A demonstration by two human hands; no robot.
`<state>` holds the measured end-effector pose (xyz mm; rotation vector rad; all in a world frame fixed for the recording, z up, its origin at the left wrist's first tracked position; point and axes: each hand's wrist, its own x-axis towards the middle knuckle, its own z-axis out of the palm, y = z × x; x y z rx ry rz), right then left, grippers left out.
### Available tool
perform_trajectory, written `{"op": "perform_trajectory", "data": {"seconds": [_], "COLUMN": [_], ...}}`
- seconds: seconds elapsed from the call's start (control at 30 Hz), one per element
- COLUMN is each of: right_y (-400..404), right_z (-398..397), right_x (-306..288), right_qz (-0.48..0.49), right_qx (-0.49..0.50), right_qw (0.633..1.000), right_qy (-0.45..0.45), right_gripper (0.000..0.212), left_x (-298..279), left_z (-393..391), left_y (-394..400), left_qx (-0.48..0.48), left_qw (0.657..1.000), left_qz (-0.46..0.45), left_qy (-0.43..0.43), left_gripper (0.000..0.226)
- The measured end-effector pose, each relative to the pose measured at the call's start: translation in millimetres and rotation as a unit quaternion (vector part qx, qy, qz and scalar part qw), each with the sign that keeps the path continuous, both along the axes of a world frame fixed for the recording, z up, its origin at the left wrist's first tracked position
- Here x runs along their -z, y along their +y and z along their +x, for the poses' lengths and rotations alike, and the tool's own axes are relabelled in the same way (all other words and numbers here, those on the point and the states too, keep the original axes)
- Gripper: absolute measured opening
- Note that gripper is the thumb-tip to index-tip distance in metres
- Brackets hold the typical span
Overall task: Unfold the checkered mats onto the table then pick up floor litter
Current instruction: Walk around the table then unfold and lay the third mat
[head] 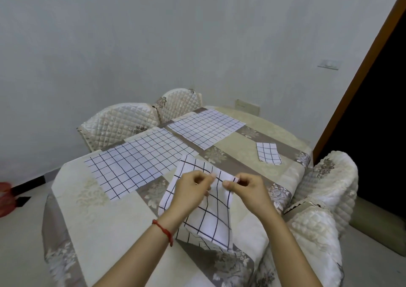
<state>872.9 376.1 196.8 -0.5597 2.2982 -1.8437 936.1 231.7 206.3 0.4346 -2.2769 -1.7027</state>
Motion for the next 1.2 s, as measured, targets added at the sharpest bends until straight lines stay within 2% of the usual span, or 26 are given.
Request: {"op": "perform_trajectory", "data": {"seconds": [0.13,0.27,0.53,0.67,0.8,0.93,1.03,1.2], "right_y": [-5.8,-7.2,-5.8,2.8,20.4,24.7,19.5,6.8], "right_z": [4.8,8.2,8.2,-5.1,-29.9,-60.7,-87.2,-132.2], "right_x": [3.9,8.4,10.2,16.3,18.3,15.1,9.5,-6.1], "right_qz": [0.023,0.029,-0.034,-0.051,-0.012,0.049,0.094,0.126], "right_qx": [-0.024,-0.051,-0.056,0.032,0.126,0.187,0.207,0.216], "right_qw": [0.999,0.998,0.998,0.998,0.991,0.981,0.974,0.968], "right_qy": [0.024,0.014,0.006,0.019,0.034,0.03,0.021,0.024], "right_gripper": [0.035,0.036,0.028,0.031,0.031,0.022,0.014,0.014], "left_x": [1.1,2.5,12.8,19.8,29.3,34.0,30.1,21.0], "left_z": [0.5,-0.3,-4.1,-10.5,-14.7,-19.4,-27.6,-42.8], "left_y": [11.5,12.3,9.2,-11.9,-59.1,-107.6,-136.0,-172.9], "left_qx": [0.044,0.062,0.035,-0.032,-0.129,-0.182,-0.208,-0.232], "left_qw": [0.985,0.977,0.98,0.984,0.98,0.976,0.973,0.969], "left_qz": [0.156,0.195,0.196,0.174,0.149,0.113,0.099,0.065], "left_qy": [-0.06,-0.062,0.007,0.015,0.018,0.021,0.027,0.044], "left_gripper": [0.031,0.021,0.021,0.023,0.019,0.014,0.017,0.012]}}
